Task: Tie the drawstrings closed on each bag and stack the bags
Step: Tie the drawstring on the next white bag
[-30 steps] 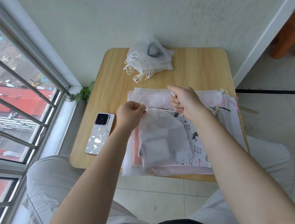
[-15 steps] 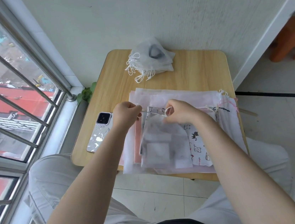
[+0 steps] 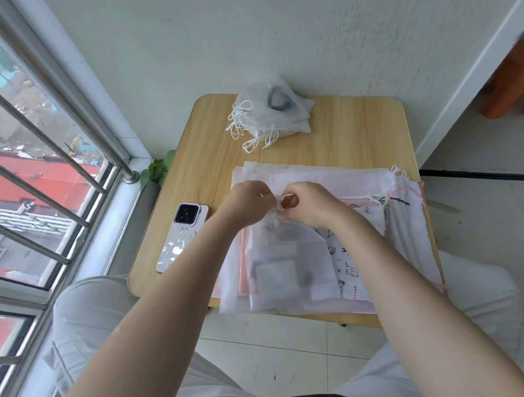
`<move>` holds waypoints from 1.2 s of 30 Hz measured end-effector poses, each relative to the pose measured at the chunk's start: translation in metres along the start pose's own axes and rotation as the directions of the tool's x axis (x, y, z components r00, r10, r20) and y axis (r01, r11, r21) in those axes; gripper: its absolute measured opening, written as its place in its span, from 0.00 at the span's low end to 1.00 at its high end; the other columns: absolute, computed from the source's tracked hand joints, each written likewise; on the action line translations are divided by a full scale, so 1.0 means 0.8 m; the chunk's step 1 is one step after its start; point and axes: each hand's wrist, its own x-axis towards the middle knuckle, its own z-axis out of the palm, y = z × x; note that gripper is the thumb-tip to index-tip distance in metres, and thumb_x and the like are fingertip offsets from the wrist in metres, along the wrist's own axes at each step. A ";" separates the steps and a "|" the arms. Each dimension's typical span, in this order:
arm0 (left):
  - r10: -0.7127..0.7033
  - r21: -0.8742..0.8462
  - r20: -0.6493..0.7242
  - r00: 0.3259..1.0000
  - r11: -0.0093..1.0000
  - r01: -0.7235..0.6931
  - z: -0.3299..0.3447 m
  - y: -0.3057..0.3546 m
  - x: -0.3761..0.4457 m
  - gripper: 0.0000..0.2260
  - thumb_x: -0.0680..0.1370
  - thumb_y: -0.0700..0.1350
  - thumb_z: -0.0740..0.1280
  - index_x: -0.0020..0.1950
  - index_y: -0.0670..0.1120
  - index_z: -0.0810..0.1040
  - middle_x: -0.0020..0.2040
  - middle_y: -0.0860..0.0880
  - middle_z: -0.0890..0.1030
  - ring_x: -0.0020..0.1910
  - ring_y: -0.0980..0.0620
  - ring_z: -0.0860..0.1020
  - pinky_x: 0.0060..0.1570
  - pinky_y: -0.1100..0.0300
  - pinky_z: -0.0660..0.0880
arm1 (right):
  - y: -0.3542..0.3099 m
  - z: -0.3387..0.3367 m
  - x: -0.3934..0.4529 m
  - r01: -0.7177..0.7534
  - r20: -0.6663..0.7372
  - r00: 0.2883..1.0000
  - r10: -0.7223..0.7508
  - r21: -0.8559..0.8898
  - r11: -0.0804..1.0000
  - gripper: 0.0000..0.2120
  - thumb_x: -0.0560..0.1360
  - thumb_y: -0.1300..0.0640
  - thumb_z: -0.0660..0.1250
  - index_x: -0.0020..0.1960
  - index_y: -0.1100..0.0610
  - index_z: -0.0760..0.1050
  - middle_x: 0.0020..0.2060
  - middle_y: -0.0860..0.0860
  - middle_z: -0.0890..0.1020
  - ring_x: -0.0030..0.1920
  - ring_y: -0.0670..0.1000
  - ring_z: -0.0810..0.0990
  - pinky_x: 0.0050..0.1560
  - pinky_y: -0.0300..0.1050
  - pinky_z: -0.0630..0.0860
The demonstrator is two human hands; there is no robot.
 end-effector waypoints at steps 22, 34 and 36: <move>-0.140 -0.578 0.036 0.989 0.805 0.135 0.005 -0.009 -0.014 0.07 0.76 0.43 0.70 0.48 0.40 0.85 0.33 0.51 0.78 0.25 0.53 0.64 0.23 0.65 0.61 | 0.011 -0.004 -0.005 -0.177 0.211 0.967 0.144 0.147 0.973 0.14 0.74 0.49 0.68 0.40 0.60 0.76 0.30 0.53 0.74 0.33 0.52 0.69 0.37 0.43 0.66; -0.012 -0.279 0.078 0.997 0.960 0.034 0.010 0.001 -0.013 0.13 0.74 0.45 0.69 0.29 0.47 0.77 0.29 0.53 0.74 0.29 0.55 0.68 0.33 0.62 0.66 | -0.014 -0.028 0.003 -0.097 -0.011 0.992 0.128 0.586 0.804 0.08 0.79 0.53 0.65 0.48 0.55 0.81 0.40 0.48 0.80 0.44 0.48 0.77 0.40 0.34 0.72; -0.009 -0.285 0.070 0.998 0.958 0.028 0.010 -0.001 -0.011 0.09 0.75 0.45 0.70 0.35 0.45 0.83 0.31 0.52 0.77 0.31 0.55 0.70 0.32 0.64 0.66 | -0.017 -0.029 0.004 -0.036 -0.058 0.994 0.092 0.622 0.782 0.12 0.79 0.51 0.65 0.62 0.44 0.77 0.48 0.48 0.80 0.48 0.46 0.78 0.44 0.36 0.72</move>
